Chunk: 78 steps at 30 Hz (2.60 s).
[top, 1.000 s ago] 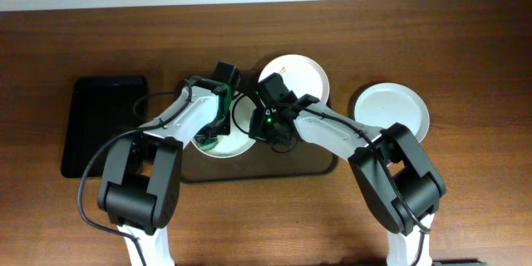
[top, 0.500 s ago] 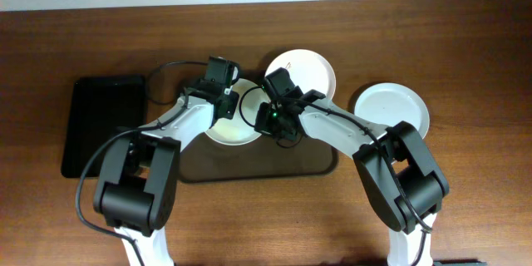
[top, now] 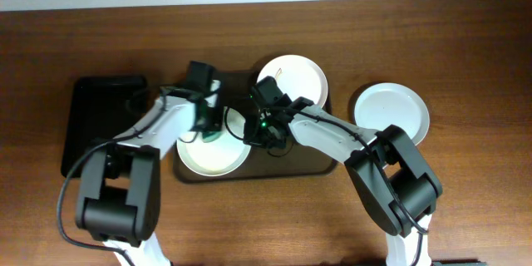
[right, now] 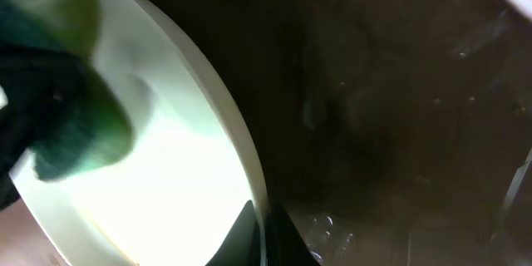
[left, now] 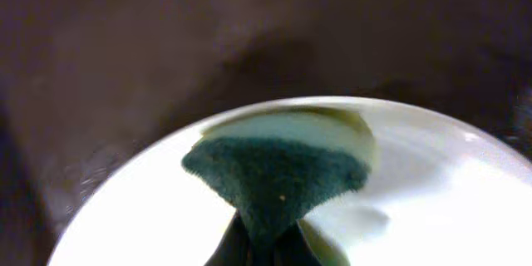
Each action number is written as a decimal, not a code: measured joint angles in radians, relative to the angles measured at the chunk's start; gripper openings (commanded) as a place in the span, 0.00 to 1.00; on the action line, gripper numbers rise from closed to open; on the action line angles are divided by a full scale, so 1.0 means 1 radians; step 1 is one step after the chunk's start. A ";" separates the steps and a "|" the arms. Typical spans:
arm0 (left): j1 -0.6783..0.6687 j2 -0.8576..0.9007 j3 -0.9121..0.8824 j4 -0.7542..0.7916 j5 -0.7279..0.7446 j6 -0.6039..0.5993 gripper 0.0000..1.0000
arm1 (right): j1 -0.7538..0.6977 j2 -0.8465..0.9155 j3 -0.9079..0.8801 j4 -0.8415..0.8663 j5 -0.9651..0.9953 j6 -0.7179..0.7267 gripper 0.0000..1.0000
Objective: Clean dirty plates on tray and stack at the side
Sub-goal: 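Scrub the held plate with the sponge in the left gripper, then lift the plate with the right gripper and stack it on the first plate, then move the right gripper to the last plate and grip its rim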
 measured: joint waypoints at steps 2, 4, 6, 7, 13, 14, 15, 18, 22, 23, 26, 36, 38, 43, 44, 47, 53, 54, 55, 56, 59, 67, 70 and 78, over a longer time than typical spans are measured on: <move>0.090 0.000 0.007 -0.018 0.038 -0.029 0.00 | 0.000 0.002 0.000 0.010 -0.006 0.000 0.04; 0.150 0.004 0.040 -0.109 0.107 -0.040 0.00 | 0.000 0.002 0.000 0.013 -0.013 0.000 0.04; 0.167 0.013 0.077 -0.185 0.186 -0.016 0.01 | -0.001 0.002 0.000 0.005 -0.013 0.000 0.04; 0.168 0.015 0.088 -0.227 0.216 0.009 0.01 | -0.002 0.002 0.000 0.003 -0.013 0.000 0.04; 0.168 0.032 0.285 -0.620 0.299 0.130 0.01 | -0.004 0.002 0.000 -0.002 -0.013 -0.001 0.04; 0.168 0.034 0.362 -0.618 0.299 0.137 0.00 | -0.006 0.002 0.000 -0.005 -0.018 -0.008 0.04; 0.168 0.034 0.417 -0.601 0.291 0.140 0.00 | -0.010 0.002 0.013 -0.055 -0.021 -0.027 0.04; 0.169 0.033 0.492 -0.463 0.227 0.138 0.01 | -0.025 -0.003 0.133 -0.335 0.088 -0.095 0.04; 0.169 0.034 0.492 -0.413 0.185 0.135 0.00 | -0.019 -0.082 0.301 -0.619 0.372 -0.169 0.04; 0.169 0.034 0.492 -0.412 0.177 0.135 0.00 | -0.013 -0.103 0.323 -0.654 0.442 -0.175 0.04; 0.169 0.034 0.492 -0.404 0.168 0.135 0.00 | 0.059 -0.136 0.361 -0.713 0.654 -0.188 0.04; 0.169 0.050 0.492 -0.400 0.163 0.135 0.01 | 0.362 -0.136 0.361 -0.740 1.379 -0.166 0.04; 0.169 0.051 0.492 -0.400 0.163 0.135 0.01 | 0.367 -0.136 0.361 -0.743 1.418 -0.165 0.04; 0.169 0.051 0.492 -0.400 0.163 0.135 0.01 | 0.376 -0.136 0.361 -0.766 1.509 -0.165 0.04; 0.169 0.051 0.492 -0.400 0.163 0.135 0.00 | 0.386 -0.136 0.361 -0.766 1.517 -0.164 0.04; 0.169 0.051 0.492 -0.400 0.163 0.135 0.00 | 0.398 -0.136 0.361 -0.767 1.524 -0.161 0.04; 0.169 0.052 0.492 -0.400 0.163 0.135 0.00 | 0.209 -0.249 0.361 -0.766 1.045 -0.017 0.04; 0.169 0.052 0.492 -0.399 0.162 0.135 0.01 | 0.143 -0.270 0.362 -0.765 0.969 -0.018 0.04; 0.169 0.052 0.492 -0.400 0.163 0.135 0.00 | -0.024 -0.304 0.364 -0.764 0.816 -0.035 0.04; 0.169 0.052 0.492 -0.401 0.162 0.135 0.01 | -0.132 -0.315 0.365 -0.765 0.734 -0.051 0.04; 0.169 0.052 0.492 -0.399 0.162 0.135 0.00 | -0.443 -0.318 0.365 -0.776 0.479 -0.123 0.04; 0.169 0.053 0.492 -0.399 0.156 0.135 0.00 | -0.891 -0.337 0.072 -0.637 0.413 -0.240 0.04; 0.169 0.053 0.492 -0.399 0.156 0.135 0.00 | -0.891 -0.332 -0.087 -0.525 0.407 -0.244 0.19; 0.169 0.053 0.492 -0.399 0.156 0.135 0.01 | -0.880 -0.333 -0.100 -0.423 0.226 -0.375 0.56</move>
